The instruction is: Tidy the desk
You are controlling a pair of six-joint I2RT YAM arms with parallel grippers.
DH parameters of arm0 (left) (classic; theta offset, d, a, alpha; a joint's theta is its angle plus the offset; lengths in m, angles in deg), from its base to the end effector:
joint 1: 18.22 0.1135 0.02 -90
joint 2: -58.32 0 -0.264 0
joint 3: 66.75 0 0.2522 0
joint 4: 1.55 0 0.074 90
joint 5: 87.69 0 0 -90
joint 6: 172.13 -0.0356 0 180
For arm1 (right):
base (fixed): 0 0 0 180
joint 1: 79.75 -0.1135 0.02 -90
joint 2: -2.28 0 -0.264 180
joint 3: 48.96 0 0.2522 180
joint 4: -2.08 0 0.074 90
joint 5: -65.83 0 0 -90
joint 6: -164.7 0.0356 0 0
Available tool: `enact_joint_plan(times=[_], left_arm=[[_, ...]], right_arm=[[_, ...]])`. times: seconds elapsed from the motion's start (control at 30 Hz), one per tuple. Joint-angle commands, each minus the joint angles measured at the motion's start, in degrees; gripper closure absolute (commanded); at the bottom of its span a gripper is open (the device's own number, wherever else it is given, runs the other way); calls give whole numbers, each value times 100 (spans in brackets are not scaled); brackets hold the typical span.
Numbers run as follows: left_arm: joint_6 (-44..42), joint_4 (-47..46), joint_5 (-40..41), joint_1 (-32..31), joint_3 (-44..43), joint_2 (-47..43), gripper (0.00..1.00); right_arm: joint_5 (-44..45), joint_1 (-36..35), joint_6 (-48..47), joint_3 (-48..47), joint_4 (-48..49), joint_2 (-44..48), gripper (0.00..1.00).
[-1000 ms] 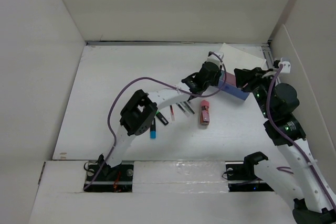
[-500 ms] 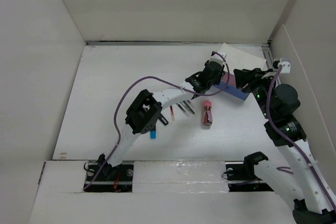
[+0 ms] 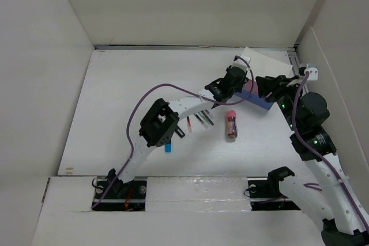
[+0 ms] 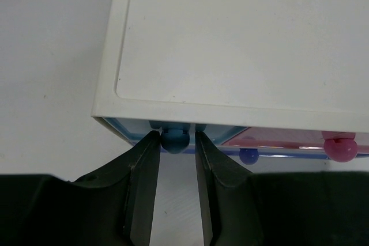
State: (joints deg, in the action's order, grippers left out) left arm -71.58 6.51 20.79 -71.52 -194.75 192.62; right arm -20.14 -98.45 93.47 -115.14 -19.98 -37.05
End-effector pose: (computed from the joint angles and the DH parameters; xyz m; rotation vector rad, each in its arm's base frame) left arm 0.3434 -0.4418 0.2480 0.4498 1.7805 -0.4963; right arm 0.1428 0.0457 0.4039 0.0585 1.5045 0.4753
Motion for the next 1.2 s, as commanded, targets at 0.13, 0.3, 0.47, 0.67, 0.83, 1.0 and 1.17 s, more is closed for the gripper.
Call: enact_joint_plan(times=[0.13, 0.3, 0.47, 0.67, 0.83, 1.0, 1.17], left_arm=[[-140, -239, 59, -14, -327, 52, 80], [-149, -266, 68, -14, -257, -9, 95], [-123, -555, 94, -14, 374, -395, 100], [-70, -933, 94, -14, 1419, -1080, 100], [44, -1206, 15, -14, 2282, -1749, 100], [70, -1329, -11, -128, 2959, -2135, 100], [70, -1417, -37, -128, 3513, -2601, 100]], right_arm=[[-60, 33, -101, 22, 355, 136, 53], [-52, 33, -92, 83, 364, 127, 53], [-69, 33, -92, 145, 381, 92, 53], [-26, 33, -75, 259, 408, 57, 53], [45, 33, -57, 338, 408, -4, 53], [150, 33, -75, 364, 408, -31, 53], [203, 33, -75, 400, 408, -57, 53]])
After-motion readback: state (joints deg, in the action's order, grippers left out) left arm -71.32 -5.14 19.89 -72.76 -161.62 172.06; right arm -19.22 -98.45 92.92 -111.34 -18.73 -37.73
